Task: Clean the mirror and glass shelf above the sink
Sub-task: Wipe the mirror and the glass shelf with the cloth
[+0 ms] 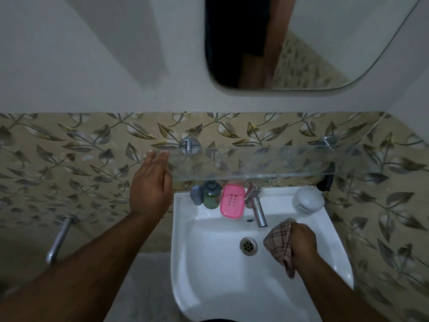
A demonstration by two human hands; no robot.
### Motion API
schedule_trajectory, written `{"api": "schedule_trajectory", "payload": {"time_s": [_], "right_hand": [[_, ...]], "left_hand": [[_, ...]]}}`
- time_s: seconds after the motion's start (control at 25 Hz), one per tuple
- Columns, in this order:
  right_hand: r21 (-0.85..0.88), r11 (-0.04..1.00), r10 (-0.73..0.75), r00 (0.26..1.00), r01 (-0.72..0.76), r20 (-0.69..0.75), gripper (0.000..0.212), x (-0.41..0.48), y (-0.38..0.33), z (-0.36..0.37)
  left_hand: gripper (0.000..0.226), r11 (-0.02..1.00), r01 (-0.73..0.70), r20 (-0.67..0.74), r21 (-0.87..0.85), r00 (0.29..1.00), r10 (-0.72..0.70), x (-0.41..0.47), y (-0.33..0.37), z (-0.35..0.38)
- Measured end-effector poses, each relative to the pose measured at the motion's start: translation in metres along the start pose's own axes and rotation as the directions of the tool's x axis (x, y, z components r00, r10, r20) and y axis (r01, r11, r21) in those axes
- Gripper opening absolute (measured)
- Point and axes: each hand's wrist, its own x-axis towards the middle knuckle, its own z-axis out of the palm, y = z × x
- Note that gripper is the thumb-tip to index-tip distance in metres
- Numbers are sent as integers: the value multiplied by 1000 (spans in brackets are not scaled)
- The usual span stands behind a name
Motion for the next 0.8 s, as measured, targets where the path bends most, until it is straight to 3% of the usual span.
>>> {"api": "schedule_trajectory", "payload": {"time_s": [0.08,0.16,0.28,0.44,0.52,0.68,0.8], "right_hand": [[90,980,-169,983,175,-69,24,13,-29,3],[2,955,-293,951,295,-102,29,38,-48,18],[-235,883,-434,898,407,-75,30,59,-70,38],[-486,719,-544,838,496,50,33,84,-65,63],[-533,645,-558,814,548,161,30,88,-58,76],[-572,613,-501,828,545,252,25,94,-54,85],[-726,420,-523,799,545,297,26,100,-52,79]], "left_hand": [[57,1000,9,-4,7,1000,-9,-2,1,0],[58,999,28,-4,22,1000,-28,-1,3,0],[57,996,44,4,81,999,-45,-1,9,-1],[52,941,-16,62,339,998,-5,11,19,-5],[52,913,-25,73,407,997,-5,22,31,-1],[51,905,-31,89,424,996,-8,33,43,5],[53,898,-74,73,433,996,47,31,38,7]]}}
